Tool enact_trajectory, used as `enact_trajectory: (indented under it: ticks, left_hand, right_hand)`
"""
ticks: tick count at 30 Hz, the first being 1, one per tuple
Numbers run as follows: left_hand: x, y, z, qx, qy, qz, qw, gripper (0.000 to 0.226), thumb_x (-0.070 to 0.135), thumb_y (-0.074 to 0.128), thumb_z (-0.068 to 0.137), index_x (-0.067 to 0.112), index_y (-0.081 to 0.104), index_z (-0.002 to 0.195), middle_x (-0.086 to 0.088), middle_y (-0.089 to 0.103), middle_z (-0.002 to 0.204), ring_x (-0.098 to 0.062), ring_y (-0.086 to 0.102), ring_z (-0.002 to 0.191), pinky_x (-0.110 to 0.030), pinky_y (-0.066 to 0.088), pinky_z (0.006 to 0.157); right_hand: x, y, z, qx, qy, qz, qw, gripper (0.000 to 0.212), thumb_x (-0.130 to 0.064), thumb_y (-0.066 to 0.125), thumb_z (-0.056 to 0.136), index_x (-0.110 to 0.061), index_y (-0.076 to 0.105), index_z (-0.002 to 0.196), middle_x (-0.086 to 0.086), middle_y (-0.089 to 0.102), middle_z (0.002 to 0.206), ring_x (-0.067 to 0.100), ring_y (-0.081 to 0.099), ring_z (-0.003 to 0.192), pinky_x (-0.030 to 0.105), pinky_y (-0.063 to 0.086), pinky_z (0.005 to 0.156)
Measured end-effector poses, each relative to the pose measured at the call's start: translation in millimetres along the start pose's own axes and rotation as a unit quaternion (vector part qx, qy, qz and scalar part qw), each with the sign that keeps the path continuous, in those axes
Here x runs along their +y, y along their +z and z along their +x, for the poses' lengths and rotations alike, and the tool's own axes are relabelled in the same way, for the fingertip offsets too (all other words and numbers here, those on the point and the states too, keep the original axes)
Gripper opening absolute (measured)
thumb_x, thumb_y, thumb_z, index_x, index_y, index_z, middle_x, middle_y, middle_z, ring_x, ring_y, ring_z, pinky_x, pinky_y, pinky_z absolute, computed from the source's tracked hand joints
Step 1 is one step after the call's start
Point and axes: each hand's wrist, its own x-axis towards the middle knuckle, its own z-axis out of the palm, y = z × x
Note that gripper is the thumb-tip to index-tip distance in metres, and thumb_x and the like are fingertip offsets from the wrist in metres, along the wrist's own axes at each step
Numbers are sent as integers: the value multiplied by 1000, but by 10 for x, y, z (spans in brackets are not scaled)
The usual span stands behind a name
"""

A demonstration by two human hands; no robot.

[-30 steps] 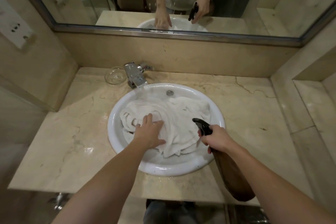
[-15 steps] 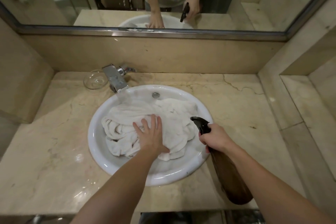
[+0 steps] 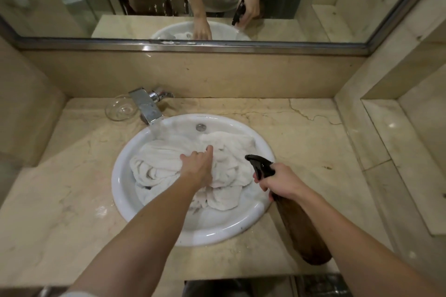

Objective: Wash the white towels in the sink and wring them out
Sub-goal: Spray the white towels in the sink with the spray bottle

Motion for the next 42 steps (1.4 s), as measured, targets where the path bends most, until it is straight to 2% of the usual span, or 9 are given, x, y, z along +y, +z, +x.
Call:
enact_trajectory:
  ticks: [6, 9, 12, 17, 21, 24, 29, 34, 42]
  left_hand:
    - [-431, -209, -141, -16, -29, -182, 983, 58, 45, 59, 65, 16, 63, 115, -12, 65, 113, -35, 59, 105, -37, 46, 83]
    - [-747, -252, -358, -40, -51, -289, 955, 37, 46, 58, 56, 18, 66, 77, -4, 66, 85, -28, 60, 86, -34, 41, 70]
    - [-1072, -230, -606, -63, -79, -375, 921, 27, 41, 63, 53, 15, 59, 57, -2, 62, 68, -21, 56, 71, -41, 45, 71]
    - [-1333, -152, -881, -130, -111, -351, 921, 30, 44, 65, 58, 15, 59, 64, -1, 61, 75, -20, 56, 77, -32, 44, 74]
    - [-1265, -35, -921, -123, -110, -253, 953, 24, 43, 65, 76, 20, 56, 78, -1, 63, 87, -22, 59, 92, -37, 37, 96]
    - [-1161, 104, -974, -117, -87, -199, 969, 23, 46, 61, 74, 24, 56, 78, 2, 64, 88, -18, 59, 86, -33, 43, 80]
    - [-1067, 232, -1007, -99, -72, -148, 981, 31, 49, 61, 73, 22, 60, 89, 4, 63, 90, -18, 59, 85, -31, 43, 74]
    - [-1048, 211, -951, -132, -46, -90, 986, 47, 51, 62, 77, 22, 51, 112, -1, 63, 105, -22, 60, 95, -34, 48, 84]
    - [-878, 265, -876, -103, -30, -16, 994, 65, 48, 65, 77, 16, 40, 128, -5, 49, 126, -28, 51, 117, -42, 38, 99]
  right_hand:
    - [-109, 67, -79, -36, -12, -32, 999, 12, 1, 62, 67, -8, 66, 75, 12, 67, 78, 28, 60, 46, 33, 49, 51]
    - [-202, 112, -133, -45, -24, -65, 997, 10, -2, 63, 68, -11, 61, 70, 6, 62, 67, 27, 61, 44, 29, 47, 54]
    - [-294, 150, -138, -89, -40, -55, 994, 19, 1, 65, 70, -8, 70, 86, 6, 73, 95, 28, 63, 49, 31, 50, 53]
    - [-494, 221, -135, -149, -69, -66, 984, 39, 6, 69, 80, -13, 62, 114, -3, 63, 117, 19, 61, 49, 29, 52, 55]
    - [-570, 312, -92, -103, -70, -64, 990, 30, 11, 62, 74, -14, 65, 90, 7, 68, 96, 18, 61, 49, 32, 53, 51]
    - [-604, 318, -85, -32, -58, -116, 991, 20, -1, 56, 70, -19, 61, 75, 2, 67, 74, 24, 69, 50, 43, 58, 71]
    - [-545, 279, -89, -46, -71, -72, 994, 26, 1, 59, 68, -15, 70, 85, 2, 72, 96, 26, 64, 49, 40, 60, 62]
    - [-499, 289, -135, -15, -45, -86, 995, 15, 0, 57, 72, -12, 64, 76, 5, 67, 72, 26, 64, 45, 30, 50, 54]
    - [-409, 283, -138, 4, -38, -47, 998, 16, 0, 60, 69, -11, 68, 79, 11, 73, 87, 27, 65, 48, 39, 55, 59]
